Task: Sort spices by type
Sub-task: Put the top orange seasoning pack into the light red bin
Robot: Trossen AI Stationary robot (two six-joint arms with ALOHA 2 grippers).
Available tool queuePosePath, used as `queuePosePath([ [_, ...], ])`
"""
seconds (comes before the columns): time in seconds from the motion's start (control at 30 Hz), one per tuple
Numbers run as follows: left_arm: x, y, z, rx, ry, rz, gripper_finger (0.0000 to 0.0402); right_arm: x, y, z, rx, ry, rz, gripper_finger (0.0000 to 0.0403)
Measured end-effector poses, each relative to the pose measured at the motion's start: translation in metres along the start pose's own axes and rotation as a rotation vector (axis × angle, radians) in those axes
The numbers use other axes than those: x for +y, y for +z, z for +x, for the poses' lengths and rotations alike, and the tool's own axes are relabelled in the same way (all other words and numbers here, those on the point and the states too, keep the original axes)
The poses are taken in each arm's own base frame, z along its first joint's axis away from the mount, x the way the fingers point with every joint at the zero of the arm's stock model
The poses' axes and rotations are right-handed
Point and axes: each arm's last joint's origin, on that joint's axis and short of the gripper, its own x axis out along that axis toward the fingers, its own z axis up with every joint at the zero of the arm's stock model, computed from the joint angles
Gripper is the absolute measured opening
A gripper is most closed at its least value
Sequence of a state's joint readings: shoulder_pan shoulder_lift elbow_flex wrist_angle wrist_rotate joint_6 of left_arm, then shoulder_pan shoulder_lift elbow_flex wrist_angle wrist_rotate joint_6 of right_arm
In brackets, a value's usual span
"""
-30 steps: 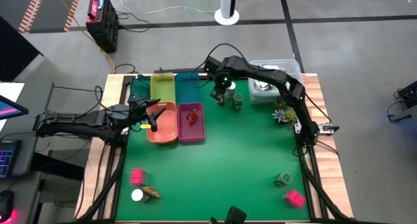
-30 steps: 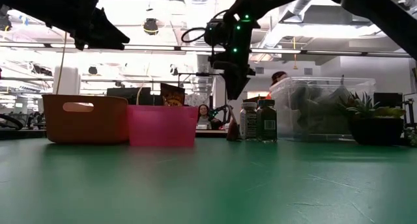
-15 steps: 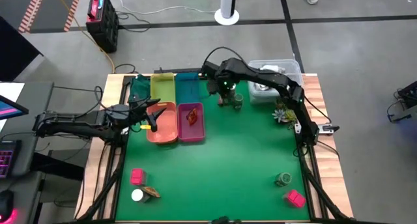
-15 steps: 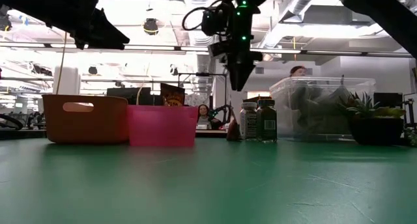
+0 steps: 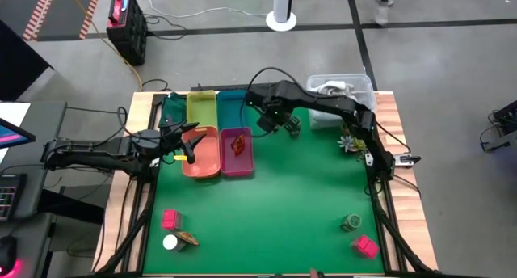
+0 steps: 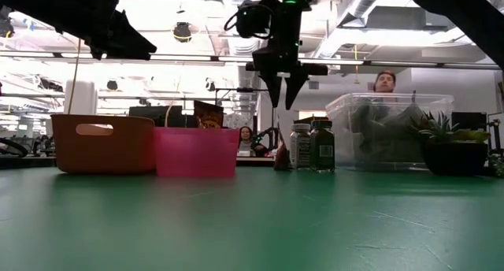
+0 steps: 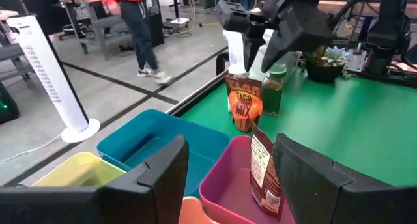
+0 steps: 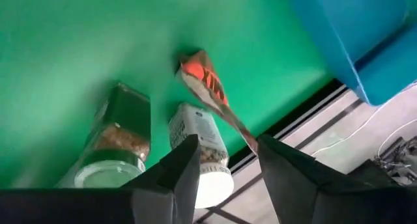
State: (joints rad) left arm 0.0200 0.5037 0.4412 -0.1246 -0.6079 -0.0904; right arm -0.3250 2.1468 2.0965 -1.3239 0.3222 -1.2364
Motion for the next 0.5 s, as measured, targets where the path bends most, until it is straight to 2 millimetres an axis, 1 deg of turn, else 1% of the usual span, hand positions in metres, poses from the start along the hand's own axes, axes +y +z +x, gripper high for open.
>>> queuePosePath([
  [0.13,0.000,0.000,0.000,0.000,0.000,0.000,0.0212,0.000,-0.004,0.008,0.006,0.008,0.000,0.0175],
  [0.3,0.000,0.000,0.000,0.000,0.000,-0.001,0.0212,-0.001,0.001,0.024,0.002,-0.013,-0.053,0.0159],
  [0.5,0.000,0.000,0.000,0.000,0.000,-0.001,0.0212,0.000,0.007,0.030,-0.003,-0.045,-0.106,0.0139],
])
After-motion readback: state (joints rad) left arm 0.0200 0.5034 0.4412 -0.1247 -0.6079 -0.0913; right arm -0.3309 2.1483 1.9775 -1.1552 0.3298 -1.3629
